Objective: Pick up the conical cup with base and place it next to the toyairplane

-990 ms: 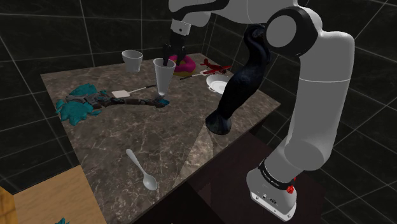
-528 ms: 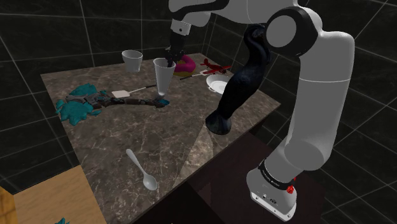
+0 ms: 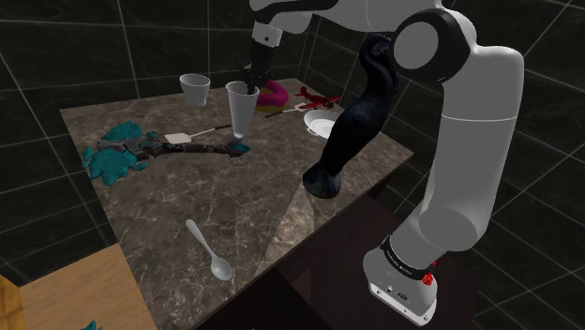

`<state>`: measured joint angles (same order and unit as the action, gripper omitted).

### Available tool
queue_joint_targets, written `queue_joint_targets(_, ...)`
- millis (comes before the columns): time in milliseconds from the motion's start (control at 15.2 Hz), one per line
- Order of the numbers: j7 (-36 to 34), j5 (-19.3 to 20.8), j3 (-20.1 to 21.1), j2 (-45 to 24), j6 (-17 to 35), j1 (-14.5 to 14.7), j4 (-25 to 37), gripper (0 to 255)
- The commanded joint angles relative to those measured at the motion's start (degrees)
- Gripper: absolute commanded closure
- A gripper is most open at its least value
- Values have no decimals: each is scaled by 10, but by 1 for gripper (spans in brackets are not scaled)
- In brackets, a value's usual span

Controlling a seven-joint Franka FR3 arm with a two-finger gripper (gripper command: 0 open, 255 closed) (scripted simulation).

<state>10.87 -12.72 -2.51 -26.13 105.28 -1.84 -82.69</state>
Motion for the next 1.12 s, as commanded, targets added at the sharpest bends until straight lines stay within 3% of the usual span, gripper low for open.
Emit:
queue_joint_targets(0, -2, 1, 0, 3, -14, -1, 12, 255)
queue_joint_targets(1056, -24, 4, 0, 0, -136, -5, 139, 255)
